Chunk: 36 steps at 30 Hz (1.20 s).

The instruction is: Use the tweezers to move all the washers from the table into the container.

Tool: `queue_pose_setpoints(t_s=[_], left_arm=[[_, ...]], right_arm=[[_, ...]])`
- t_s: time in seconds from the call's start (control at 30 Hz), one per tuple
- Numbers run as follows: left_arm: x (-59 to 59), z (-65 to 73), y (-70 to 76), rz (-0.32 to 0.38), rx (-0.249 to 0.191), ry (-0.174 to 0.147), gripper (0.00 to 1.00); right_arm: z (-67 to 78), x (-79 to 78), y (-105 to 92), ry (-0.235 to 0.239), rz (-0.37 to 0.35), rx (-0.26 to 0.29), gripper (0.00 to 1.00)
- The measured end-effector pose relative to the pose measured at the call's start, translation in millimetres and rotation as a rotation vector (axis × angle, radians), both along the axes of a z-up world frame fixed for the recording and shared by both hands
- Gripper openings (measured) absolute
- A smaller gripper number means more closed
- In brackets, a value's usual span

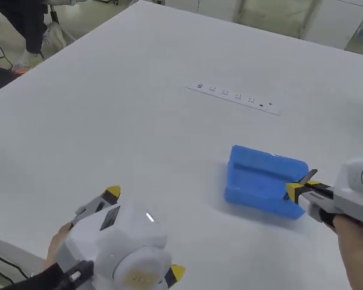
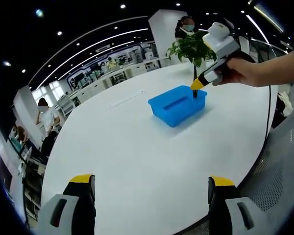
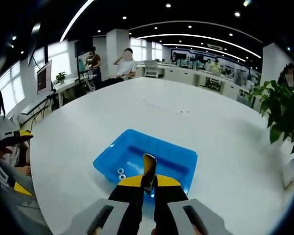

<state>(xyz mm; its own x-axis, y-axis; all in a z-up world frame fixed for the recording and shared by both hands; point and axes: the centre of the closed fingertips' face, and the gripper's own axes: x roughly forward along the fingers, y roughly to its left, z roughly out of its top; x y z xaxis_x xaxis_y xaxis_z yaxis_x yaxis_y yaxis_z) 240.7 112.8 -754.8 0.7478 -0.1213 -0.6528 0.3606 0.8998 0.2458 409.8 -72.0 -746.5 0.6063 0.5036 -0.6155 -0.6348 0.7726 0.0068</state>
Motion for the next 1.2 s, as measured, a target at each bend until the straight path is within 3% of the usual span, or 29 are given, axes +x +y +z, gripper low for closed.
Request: queue_pose_setpoints(t_s=[0.2, 0.37, 0.5, 0.7, 0.77, 0.87, 1.0, 1.1, 1.13, 1.2], left_arm=[[0.4, 0.0, 0.8, 0.003, 0.001, 0.0, 0.98], [0.7, -0.1, -0.1, -0.002, 0.0, -0.001, 0.98], [-0.6, -1.6, -5.8, -0.025, -0.022, 0.013, 0.96], [2.6, 13.1, -16.5, -0.059, -0.114, -0.024, 0.83], [5.4, 15.3, -22.0, -0.083, -0.129, -0.008, 0.8], [16.3, 33.0, -33.6, -0.137, -0.145, -0.05, 0.73], [28.1, 61.7, -55.2, -0.212, -0.205, -0.085, 0.58], [35.4, 83.6, -68.9, -0.275, -0.208, -0.147, 0.39], [36.5, 87.0, -73.0, -0.287, -0.211, -0.147, 0.34], [39.5, 95.4, -85.5, -0.322, -0.24, -0.147, 0.34]], right_arm=[[-6.0, 1.3, -3.0, 0.01, -0.007, -0.011, 0.04], [-0.1, 0.8, -4.0, 0.0, -0.013, -0.001, 0.04], [16.8, -3.1, -2.5, -0.034, -0.017, 0.028, 0.04], [48.6, -19.1, 4.2, -0.109, 0.016, 0.06, 0.04], [55.7, -26.1, 5.0, -0.124, 0.032, 0.061, 0.04], [62.6, -35.2, 5.7, -0.131, 0.053, 0.08, 0.04], [66.1, -49.8, 8.2, -0.124, 0.083, 0.099, 0.04], [65.7, -63.1, 13.8, -0.109, 0.092, 0.124, 0.04], [64.2, -67.1, 15.7, -0.104, 0.094, 0.125, 0.04], [60.5, -75.6, 20.2, -0.093, 0.097, 0.135, 0.04]])
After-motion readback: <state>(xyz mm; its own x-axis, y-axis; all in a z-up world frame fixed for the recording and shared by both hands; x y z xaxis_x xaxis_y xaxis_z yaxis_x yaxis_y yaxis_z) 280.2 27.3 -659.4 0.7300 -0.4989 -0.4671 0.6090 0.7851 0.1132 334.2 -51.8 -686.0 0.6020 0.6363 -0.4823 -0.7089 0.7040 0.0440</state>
